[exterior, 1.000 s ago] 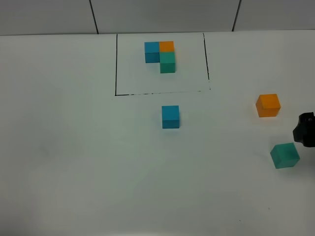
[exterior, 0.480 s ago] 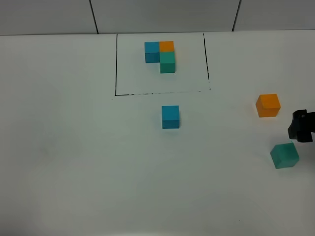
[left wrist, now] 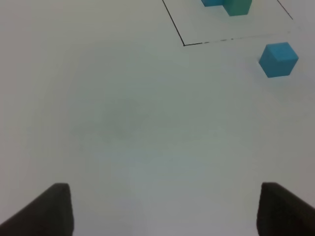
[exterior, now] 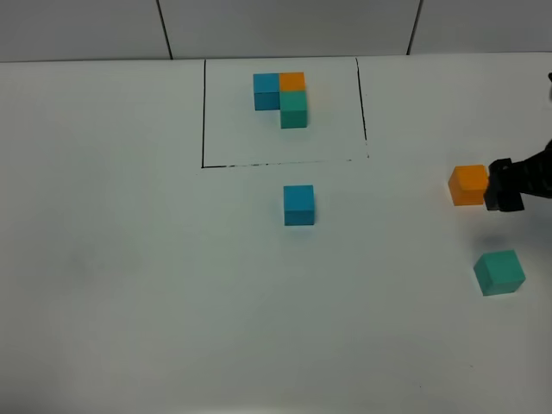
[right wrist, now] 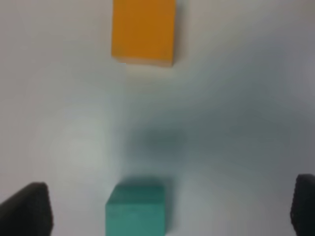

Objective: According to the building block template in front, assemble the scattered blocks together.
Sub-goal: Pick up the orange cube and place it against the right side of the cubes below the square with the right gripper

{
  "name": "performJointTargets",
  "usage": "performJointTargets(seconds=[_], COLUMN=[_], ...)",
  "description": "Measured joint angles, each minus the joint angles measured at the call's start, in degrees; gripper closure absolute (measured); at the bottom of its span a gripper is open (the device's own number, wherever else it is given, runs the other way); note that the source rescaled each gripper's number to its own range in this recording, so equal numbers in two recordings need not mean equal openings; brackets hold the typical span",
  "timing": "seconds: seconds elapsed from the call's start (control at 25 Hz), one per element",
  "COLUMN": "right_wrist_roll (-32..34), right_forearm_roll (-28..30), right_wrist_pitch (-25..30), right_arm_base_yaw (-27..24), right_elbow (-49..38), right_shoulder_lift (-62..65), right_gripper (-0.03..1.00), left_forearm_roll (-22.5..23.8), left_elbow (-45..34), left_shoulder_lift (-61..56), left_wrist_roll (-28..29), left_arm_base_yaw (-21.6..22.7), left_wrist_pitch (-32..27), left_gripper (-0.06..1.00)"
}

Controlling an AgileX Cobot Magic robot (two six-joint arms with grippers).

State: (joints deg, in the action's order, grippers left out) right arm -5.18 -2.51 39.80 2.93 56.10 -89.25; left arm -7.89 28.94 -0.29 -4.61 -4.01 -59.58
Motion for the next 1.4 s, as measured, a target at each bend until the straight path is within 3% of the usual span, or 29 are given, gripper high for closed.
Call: performJointTargets(seconds=[0.8,1.16,1.28,1.4], right_wrist_roll=[-0.3,0.7,0.9,1.2], right_forearm_roll=[1.4,1.2,1.2,1.2], right_wrist_pitch=[1.9,2.1,2.3,3.2], right_arm_base_yaw=[1.3,1.3,1.3,1.3], right_elbow=[22.1,24.6,24.7,24.8], right_shoulder_lift=[-27.2,-33.1,-33.6,-33.6], right_gripper=[-0.01,0.02,0.13,0.47], left_forearm_roll=[0.0,0.0,0.0,0.0], left_elbow=[0.0,0.0,0.0,0.0], left_shoulder_lift=[0.0,0.0,0.0,0.0], left_wrist_roll=[0.0,0.0,0.0,-0.1], left_arm_base_yaw=[0.0,0.0,0.0,0.0], left_wrist_pitch=[0.0,0.0,0.0,0.0], left_gripper=[0.26,0.26,0.26,0.26])
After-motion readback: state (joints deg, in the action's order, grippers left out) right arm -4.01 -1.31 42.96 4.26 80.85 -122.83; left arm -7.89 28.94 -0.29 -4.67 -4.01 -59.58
